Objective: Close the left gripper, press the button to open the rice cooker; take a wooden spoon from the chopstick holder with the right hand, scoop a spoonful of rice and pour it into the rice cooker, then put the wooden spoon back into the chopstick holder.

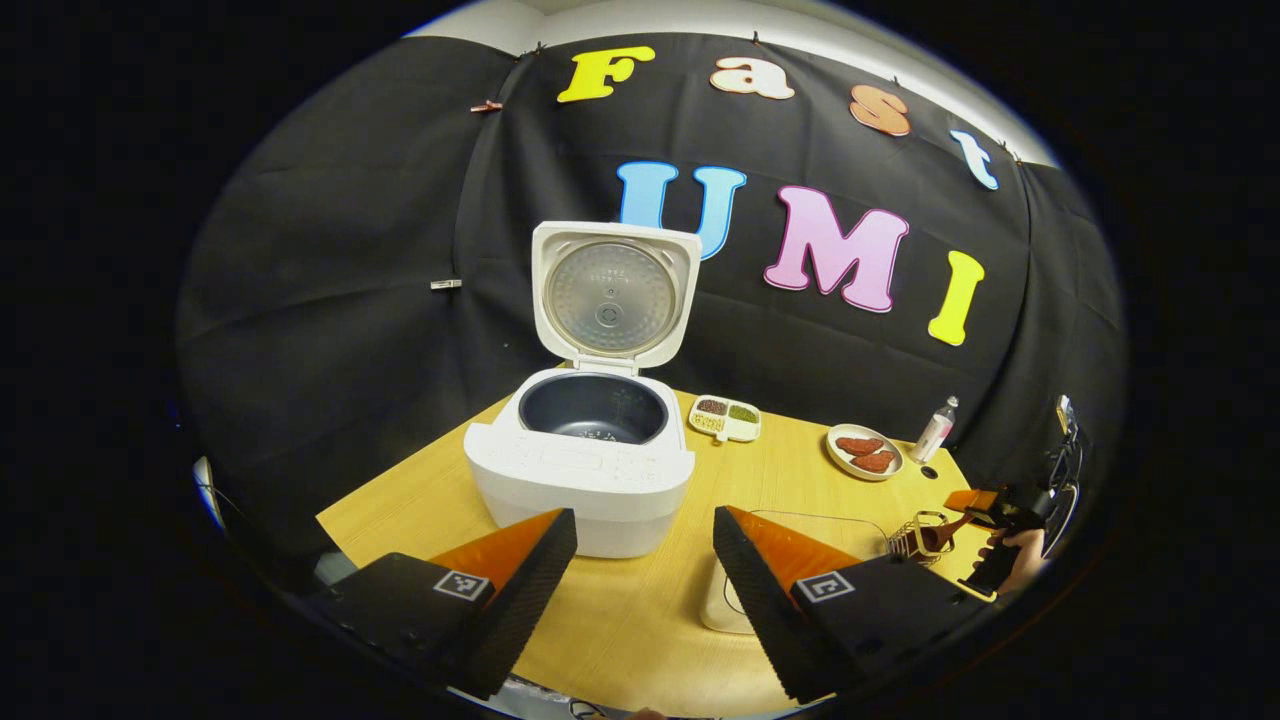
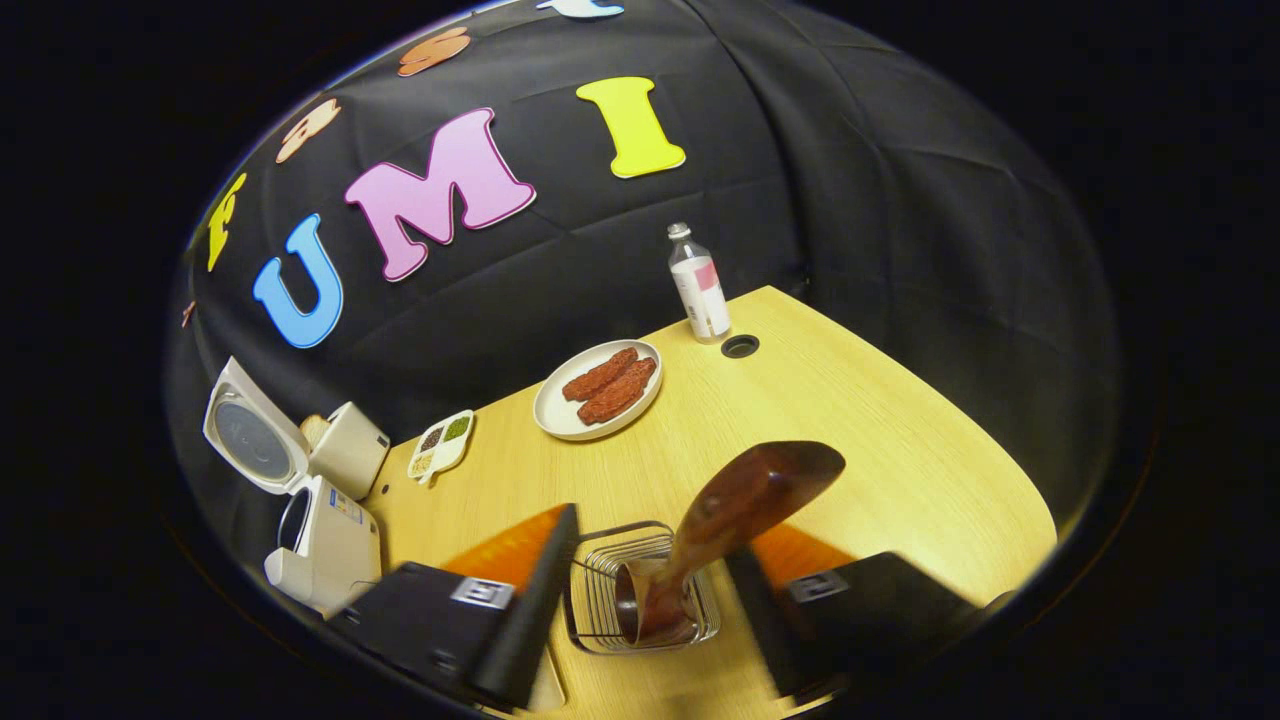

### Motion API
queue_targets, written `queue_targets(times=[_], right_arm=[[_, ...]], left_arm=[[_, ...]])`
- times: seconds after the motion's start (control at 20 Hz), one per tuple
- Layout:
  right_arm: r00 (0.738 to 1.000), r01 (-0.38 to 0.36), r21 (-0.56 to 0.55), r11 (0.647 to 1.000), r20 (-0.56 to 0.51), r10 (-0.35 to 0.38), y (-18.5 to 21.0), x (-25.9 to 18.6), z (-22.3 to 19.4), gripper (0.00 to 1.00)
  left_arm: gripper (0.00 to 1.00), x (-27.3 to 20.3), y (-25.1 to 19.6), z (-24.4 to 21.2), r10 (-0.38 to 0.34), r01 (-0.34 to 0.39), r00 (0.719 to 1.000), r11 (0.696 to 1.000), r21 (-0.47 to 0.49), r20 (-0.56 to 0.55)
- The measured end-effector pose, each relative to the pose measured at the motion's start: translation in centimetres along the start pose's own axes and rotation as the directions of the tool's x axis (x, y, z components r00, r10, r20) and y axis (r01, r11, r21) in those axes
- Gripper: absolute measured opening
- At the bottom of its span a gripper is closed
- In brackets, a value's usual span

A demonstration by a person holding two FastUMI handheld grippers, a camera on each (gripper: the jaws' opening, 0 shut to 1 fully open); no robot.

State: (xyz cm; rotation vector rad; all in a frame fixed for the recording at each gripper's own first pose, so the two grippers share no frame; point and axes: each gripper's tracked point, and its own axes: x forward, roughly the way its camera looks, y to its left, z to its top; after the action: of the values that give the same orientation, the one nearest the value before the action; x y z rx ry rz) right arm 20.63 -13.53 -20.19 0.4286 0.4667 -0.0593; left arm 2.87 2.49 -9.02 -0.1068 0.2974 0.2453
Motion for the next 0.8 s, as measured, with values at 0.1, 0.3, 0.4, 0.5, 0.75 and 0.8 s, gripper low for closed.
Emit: queue_targets(times=[0.1, 0.3, 0.4, 0.5, 0.75, 0.8], right_arm=[[1.0, 0.016, -0.029, 0.999, 0.018, -0.015, -0.3, -1.2, 0.4, 0.99], [0.999, 0.038, -0.035, 0.999, 0.021, -0.038, -0.7, -3.3, 0.4, 0.99], [0.998, 0.053, -0.031, 0.998, 0.026, -0.052, -1.1, -4.5, 0.2, 0.99], [0.997, 0.071, -0.033, 0.997, 0.024, -0.07, -1.6, -5.8, -0.1, 0.98], [0.994, 0.105, -0.053, 0.993, 0.043, -0.103, -2.8, -9.3, -0.9, 0.99], [0.993, 0.112, -0.045, 0.993, 0.047, -0.11, -3.1, -10.1, -1.1, 0.99]], left_arm=[[0.95, 0.1, 0.1, 0.2, -0.008, 0.008, 1.0, 1.0, 0.002, 0.004], [0.95, 0.1, 0.6, 1.5, -0.022, 0.022, 0.999, 1.0, 0.005, 0.033], [0.95, 0.2, 0.9, 2.5, -0.032, 0.031, 0.998, 0.999, 0.01, 0.051], [0.95, 0.4, 1.5, 4.1, -0.044, 0.042, 0.996, 0.999, 0.019, 0.078], [0.95, 1.5, 3.2, 10.6, -0.055, 0.038, 0.981, 0.995, 0.093, 0.187], [0.95, 1.8, 3.2, 12.0, -0.065, 0.042, 0.976, 0.993, 0.112, 0.207]])
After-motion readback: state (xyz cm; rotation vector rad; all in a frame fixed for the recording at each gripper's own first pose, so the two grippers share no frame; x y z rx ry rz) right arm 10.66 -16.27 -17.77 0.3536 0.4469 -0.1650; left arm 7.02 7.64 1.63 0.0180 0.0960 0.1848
